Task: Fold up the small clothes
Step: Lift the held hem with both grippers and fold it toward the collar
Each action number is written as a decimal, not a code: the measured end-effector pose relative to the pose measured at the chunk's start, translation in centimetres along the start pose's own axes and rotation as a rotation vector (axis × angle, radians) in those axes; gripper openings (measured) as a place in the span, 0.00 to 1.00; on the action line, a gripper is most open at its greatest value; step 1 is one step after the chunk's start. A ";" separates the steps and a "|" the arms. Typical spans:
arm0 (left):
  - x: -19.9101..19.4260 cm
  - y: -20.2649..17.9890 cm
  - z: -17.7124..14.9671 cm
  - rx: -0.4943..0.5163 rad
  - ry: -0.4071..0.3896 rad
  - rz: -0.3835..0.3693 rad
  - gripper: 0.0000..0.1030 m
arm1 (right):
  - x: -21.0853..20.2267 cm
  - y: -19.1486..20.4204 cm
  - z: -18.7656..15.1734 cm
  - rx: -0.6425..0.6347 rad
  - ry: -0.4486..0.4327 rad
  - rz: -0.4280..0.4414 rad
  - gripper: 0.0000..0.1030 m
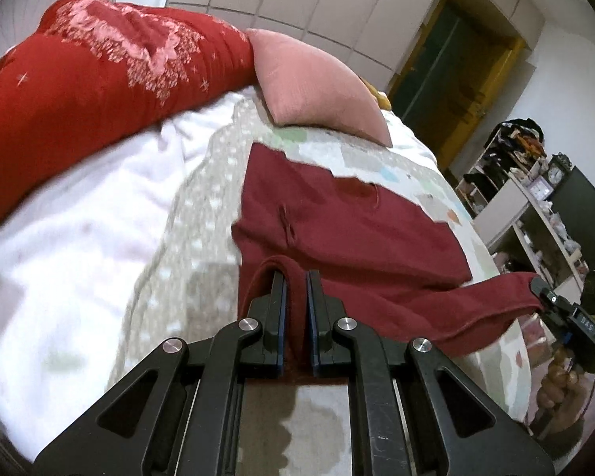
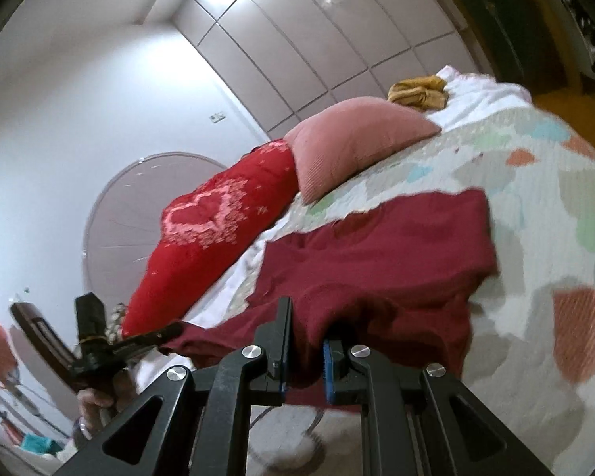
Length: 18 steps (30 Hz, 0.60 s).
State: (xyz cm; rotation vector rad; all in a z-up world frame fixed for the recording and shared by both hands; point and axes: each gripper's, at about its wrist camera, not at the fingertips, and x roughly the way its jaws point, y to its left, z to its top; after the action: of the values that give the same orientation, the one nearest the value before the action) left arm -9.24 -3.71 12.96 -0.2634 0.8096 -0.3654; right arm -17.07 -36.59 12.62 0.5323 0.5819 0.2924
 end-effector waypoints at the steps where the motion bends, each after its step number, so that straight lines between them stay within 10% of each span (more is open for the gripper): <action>1: 0.5 0.0 0.6 0.002 -0.003 0.005 0.08 | 0.3 -0.1 0.5 -0.006 -0.003 -0.008 0.11; 18: 7.9 -0.9 8.5 0.039 -0.032 0.081 0.08 | 7.9 -1.6 8.5 -0.111 -0.003 -0.143 0.11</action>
State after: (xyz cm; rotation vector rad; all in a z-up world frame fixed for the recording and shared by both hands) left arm 1.90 -7.05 13.79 -0.1992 0.7788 -0.3001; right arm -5.57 -38.07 14.26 0.3817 0.5938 0.1869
